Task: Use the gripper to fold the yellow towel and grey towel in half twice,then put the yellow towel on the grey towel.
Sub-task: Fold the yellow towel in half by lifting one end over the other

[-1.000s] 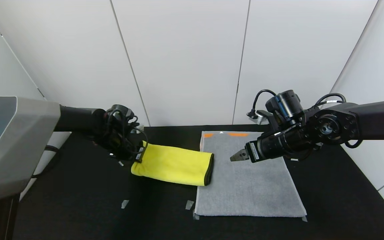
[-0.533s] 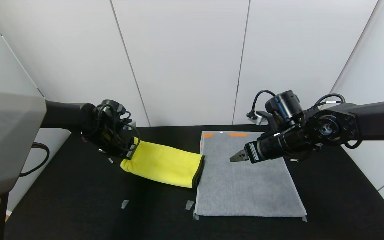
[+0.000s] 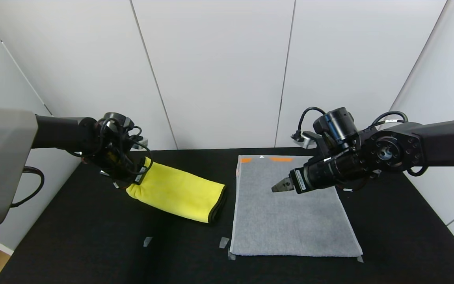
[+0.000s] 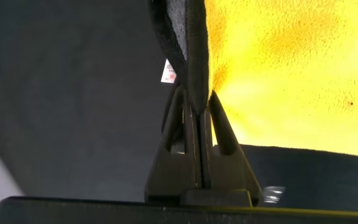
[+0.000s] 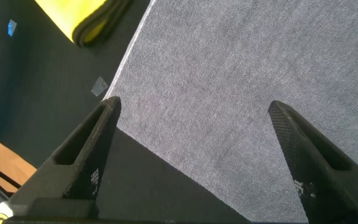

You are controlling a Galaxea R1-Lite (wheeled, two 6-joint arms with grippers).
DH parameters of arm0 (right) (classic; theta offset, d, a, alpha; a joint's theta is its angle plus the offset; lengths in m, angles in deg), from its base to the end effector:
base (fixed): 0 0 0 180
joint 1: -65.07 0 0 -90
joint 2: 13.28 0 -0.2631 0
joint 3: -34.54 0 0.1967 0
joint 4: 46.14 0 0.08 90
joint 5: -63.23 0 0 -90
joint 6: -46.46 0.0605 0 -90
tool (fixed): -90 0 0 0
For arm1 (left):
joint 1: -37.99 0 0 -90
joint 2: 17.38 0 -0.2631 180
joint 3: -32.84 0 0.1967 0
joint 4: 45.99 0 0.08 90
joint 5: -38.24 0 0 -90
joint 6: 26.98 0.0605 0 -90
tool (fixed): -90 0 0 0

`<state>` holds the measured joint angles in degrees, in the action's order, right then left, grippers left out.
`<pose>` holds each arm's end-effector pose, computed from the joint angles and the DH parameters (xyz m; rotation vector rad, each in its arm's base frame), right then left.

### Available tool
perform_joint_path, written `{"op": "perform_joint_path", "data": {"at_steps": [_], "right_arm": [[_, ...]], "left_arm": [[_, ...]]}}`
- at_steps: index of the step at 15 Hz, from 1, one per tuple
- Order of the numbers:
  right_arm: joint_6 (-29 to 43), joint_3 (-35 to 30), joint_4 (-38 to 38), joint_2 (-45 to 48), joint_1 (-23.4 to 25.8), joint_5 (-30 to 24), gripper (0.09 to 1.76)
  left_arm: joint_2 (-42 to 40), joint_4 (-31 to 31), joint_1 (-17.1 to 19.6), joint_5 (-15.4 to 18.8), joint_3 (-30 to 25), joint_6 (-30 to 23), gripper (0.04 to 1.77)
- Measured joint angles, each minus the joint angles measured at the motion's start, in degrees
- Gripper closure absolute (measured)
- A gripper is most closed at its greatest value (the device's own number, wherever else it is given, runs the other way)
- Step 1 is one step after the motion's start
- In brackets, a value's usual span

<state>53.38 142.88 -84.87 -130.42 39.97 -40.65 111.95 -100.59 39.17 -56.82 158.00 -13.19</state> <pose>0.3634 0.1862 0.1017 0.0267 0.8778 0.5882 0.4354 0.0143 0.0693 0.2537 1.0331 -0.0247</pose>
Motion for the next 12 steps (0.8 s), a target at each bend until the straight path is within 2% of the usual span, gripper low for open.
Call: {"op": "perform_joint_path", "data": {"at_steps": [3,6,12], "right_arm": [[0.0,-0.05,-0.01,-0.02,0.0,0.0,0.14],[0.01,-0.07,-0.01,-0.12,-0.01,0.02,0.14],[0.01,-0.05,0.0,-0.33,-0.01,0.0,0.14]], "left_arm": [[-0.63,-0.05,0.3,-1.67,-0.23,0.24,1.7],[-2.18,-1.83,-0.37,-1.69,-1.39,0.39,1.7],[-5.6,-3.19,-5.14,-1.34,-1.9,-0.41,1.7]]}}
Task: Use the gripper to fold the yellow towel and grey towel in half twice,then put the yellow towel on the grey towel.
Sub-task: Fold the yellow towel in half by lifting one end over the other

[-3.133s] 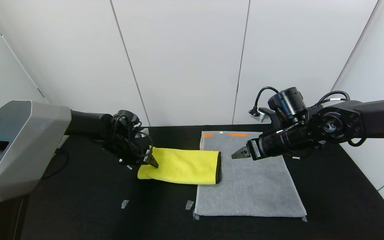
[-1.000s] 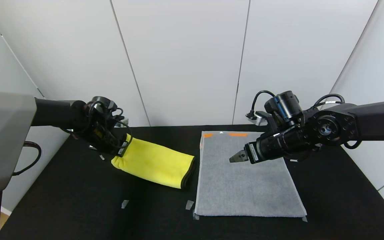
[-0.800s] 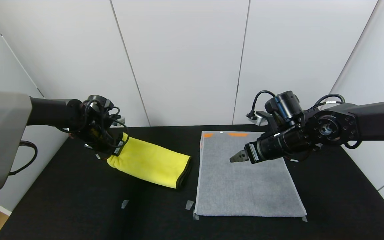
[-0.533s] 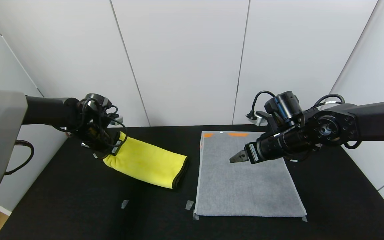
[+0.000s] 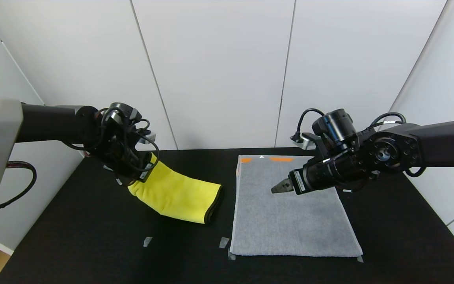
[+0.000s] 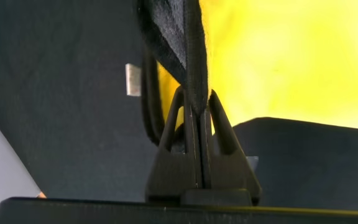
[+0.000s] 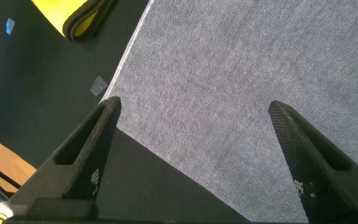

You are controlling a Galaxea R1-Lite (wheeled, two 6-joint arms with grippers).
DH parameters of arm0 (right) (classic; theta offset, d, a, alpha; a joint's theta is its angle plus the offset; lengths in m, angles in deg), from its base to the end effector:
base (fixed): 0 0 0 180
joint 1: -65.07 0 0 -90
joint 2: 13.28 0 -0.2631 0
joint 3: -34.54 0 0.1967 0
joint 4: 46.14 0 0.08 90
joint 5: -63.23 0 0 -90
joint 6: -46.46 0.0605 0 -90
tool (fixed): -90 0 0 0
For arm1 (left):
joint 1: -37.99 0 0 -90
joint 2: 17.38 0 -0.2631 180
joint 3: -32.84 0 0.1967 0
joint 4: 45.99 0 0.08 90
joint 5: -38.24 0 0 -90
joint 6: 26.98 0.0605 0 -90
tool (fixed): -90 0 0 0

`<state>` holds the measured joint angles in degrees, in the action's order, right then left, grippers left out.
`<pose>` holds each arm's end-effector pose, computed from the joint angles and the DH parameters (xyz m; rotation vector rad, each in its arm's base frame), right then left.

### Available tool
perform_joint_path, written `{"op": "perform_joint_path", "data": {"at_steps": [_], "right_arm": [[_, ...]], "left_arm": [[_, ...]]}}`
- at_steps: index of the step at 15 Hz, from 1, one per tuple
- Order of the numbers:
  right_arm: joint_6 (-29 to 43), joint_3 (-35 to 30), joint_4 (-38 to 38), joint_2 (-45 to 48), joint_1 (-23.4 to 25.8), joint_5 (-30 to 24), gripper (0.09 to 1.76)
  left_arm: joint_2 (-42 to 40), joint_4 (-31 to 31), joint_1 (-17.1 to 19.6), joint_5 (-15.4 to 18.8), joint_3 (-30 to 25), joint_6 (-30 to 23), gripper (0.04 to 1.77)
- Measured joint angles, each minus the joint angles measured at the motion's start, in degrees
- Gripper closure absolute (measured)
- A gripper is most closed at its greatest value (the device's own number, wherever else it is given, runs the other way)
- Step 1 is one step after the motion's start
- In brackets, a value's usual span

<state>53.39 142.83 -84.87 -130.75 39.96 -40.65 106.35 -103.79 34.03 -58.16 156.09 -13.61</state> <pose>0.3638 0.1865 0.0991 0.0260 0.8845 0.5872 0.4159 -0.0220 0.0980 0.3048 1.0147 -0.0797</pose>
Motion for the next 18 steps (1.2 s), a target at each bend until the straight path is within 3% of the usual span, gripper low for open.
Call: {"op": "perform_joint_path", "data": {"at_steps": [18], "right_arm": [[0.02,0.13,0.0,0.11,0.23,-0.02,0.14]], "left_arm": [[-2.29,-1.13,-14.53,-0.16,-2.32,-2.9,1.7]]}}
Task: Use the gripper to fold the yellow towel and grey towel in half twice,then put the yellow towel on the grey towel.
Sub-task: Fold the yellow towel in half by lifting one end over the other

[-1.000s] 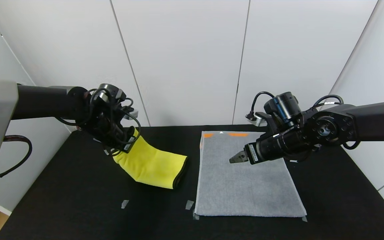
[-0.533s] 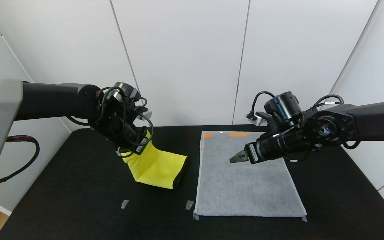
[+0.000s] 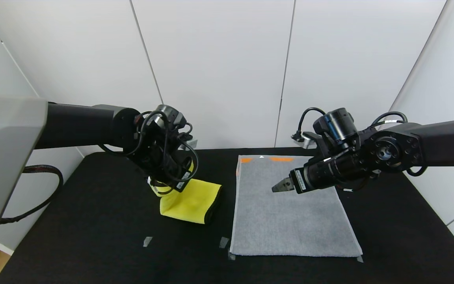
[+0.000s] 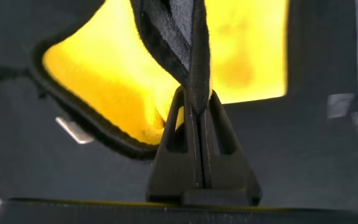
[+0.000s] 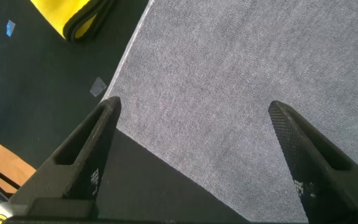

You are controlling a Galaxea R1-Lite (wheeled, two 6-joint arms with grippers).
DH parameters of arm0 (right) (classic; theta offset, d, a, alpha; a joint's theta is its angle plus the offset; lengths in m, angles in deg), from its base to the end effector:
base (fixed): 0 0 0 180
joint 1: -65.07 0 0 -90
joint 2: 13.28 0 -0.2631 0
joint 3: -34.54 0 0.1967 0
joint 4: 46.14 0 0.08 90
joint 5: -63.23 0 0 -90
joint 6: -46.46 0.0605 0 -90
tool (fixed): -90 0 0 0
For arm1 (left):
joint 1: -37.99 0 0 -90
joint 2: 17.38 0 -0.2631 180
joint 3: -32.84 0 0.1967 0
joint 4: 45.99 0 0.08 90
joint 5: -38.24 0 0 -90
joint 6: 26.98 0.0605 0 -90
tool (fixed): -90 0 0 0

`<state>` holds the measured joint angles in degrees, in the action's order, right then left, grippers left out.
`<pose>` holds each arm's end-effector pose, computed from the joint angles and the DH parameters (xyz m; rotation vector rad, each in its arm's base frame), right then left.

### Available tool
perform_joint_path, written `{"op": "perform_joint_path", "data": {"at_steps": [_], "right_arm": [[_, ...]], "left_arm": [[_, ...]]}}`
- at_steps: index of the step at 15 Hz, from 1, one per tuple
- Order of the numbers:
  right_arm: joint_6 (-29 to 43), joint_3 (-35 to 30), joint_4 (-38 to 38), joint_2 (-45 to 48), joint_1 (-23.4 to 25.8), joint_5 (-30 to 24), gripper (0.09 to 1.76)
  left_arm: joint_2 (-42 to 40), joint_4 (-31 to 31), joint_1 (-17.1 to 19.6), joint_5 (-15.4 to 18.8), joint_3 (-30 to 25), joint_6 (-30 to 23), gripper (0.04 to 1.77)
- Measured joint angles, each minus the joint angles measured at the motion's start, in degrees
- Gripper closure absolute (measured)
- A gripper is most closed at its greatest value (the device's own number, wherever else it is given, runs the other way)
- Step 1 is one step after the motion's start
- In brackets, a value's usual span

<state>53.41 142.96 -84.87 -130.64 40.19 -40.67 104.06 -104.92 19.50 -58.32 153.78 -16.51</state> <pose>0.3646 0.1851 0.1005 0.0287 0.8802 0.5843 0.3865 -0.1219 0.1021 0.3914 0.9975 -0.2823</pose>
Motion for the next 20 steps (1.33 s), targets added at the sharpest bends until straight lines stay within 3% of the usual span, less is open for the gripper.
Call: {"op": "perform_joint_path", "data": {"at_steps": [16,20], "right_arm": [[-0.02,0.0,0.0,0.02,-0.06,-0.04,0.14],[0.0,0.0,0.0,0.0,-0.09,-0.04,0.14]], "left_arm": [[6.92,2.33,-6.03,0.11,0.16,-6.21,1.7],[8.19,3.49,-6.31,0.22,0.11,-6.27,1.11]]}}
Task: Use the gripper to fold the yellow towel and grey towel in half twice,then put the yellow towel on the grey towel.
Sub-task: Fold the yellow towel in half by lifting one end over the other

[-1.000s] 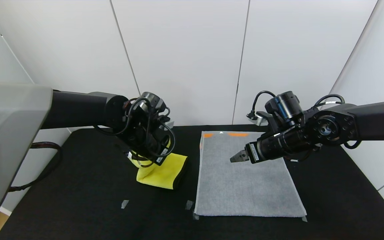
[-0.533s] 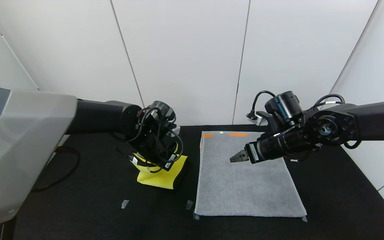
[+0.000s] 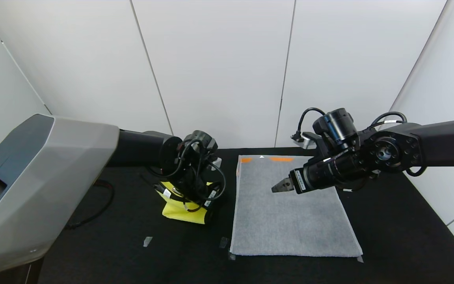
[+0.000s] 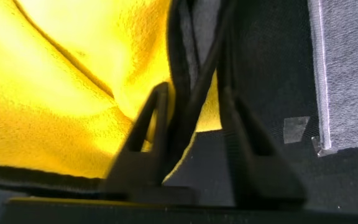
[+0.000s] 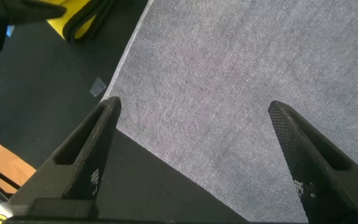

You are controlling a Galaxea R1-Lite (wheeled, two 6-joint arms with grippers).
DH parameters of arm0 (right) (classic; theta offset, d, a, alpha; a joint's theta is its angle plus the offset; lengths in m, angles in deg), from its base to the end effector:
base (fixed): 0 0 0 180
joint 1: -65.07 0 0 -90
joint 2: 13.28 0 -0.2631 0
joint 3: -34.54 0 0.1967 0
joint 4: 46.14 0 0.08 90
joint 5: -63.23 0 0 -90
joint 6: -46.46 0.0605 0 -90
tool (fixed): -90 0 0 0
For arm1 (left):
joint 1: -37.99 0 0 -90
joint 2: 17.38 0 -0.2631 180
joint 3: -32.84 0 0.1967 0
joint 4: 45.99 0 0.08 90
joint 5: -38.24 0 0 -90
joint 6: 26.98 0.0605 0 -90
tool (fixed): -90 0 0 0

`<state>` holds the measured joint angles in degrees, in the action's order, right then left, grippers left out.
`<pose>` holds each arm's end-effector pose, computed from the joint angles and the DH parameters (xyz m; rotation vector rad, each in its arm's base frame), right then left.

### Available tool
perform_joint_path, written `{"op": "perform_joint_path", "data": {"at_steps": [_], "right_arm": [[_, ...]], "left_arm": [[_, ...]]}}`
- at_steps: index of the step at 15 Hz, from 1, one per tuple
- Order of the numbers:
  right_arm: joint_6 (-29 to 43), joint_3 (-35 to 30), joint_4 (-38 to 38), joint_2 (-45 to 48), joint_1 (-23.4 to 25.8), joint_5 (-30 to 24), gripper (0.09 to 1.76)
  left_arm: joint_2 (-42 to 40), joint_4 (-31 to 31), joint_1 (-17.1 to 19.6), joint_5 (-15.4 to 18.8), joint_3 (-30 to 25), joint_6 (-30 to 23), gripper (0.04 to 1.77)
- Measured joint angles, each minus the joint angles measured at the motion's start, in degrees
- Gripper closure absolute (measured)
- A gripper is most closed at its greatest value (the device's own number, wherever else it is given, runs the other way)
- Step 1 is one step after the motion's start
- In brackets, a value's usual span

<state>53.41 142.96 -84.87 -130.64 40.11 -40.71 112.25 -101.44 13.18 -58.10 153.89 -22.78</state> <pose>0.3643 0.1857 0.1006 0.0284 0.8804 0.5863 0.3874 -0.1717 0.0473 0.3667 1.0717 -0.3281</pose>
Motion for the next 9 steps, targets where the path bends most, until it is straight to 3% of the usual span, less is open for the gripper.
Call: {"op": "perform_joint_path", "data": {"at_steps": [4,9], "right_arm": [[-0.02,-0.06,0.0,0.0,-0.11,0.0,0.14],[-0.02,-0.09,0.0,-0.01,-0.15,-0.02,0.14]], "left_arm": [[-0.12,0.05,-0.49,-0.11,-0.04,-0.66,0.69],[-0.63,-0.04,-0.94,-0.2,0.05,-1.04,0.41]]}}
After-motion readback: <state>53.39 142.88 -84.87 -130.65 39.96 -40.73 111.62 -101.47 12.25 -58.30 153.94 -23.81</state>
